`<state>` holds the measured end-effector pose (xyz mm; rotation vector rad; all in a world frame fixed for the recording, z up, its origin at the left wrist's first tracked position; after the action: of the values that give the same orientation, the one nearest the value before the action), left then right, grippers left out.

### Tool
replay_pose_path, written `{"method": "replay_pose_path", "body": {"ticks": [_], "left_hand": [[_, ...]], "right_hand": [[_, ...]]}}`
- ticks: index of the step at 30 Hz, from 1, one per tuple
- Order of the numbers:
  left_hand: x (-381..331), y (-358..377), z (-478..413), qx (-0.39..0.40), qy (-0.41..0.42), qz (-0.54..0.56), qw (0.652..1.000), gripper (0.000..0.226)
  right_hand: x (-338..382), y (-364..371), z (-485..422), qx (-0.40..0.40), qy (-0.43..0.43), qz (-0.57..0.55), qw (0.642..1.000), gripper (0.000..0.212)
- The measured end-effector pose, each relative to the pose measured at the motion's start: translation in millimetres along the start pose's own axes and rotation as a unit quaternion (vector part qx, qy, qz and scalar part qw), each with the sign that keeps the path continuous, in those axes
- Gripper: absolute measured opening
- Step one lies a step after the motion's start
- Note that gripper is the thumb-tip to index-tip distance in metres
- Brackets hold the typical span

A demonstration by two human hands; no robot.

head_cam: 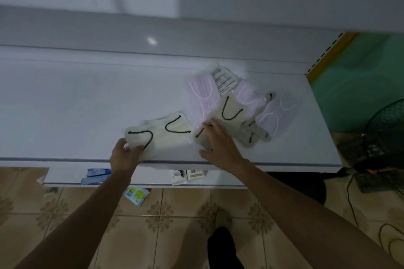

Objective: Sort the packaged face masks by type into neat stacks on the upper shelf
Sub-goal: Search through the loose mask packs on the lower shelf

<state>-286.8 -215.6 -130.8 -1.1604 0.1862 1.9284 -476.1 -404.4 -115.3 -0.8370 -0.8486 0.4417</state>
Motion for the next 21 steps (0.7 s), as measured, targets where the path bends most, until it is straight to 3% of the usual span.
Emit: {"method": "replay_pose_path", "body": {"ticks": [3, 6, 9, 13, 16, 21], "left_hand": [[2, -6, 6, 0.015, 0.005, 0.049, 0.999, 0.037], [0, -7, 12, 0.026, 0.011, 0.076, 0.997, 0.034], [-6, -18, 20, 0.033, 0.019, 0.102, 0.994, 0.040], [-14, -45, 27, 0.017, 0.038, 0.118, 0.992, 0.045], [-36, -62, 42, 0.047, 0.085, 0.095, 0.991, 0.058], [-77, -124, 105, 0.088, 0.163, 0.072, 0.980, 0.026]], "right_hand": [[15, 9, -7, 0.026, -0.008, -0.032, 0.999, 0.062], [11, 12, -9, 0.034, 0.045, 0.014, 0.998, 0.047], [15, 1, 0, -0.001, 0.056, 0.125, 0.991, 0.044], [41, -33, 9, -0.019, 0.017, 0.102, 0.994, 0.052], [77, -49, 15, 0.010, 0.028, 0.016, 0.999, 0.059], [177, -62, 46, -0.022, -0.036, -0.197, 0.980, 0.057]]}}
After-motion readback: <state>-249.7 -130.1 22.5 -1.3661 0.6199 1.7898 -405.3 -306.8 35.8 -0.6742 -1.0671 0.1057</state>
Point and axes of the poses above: each hand's wrist, its own z-axis away from the middle knuckle, its own y-axis out of the palm, x = y × z, the point moved 10 cm from there along -z, towards the middle knuckle, and after that the axes turned 15 degrees about x, right-handed, at the moved point
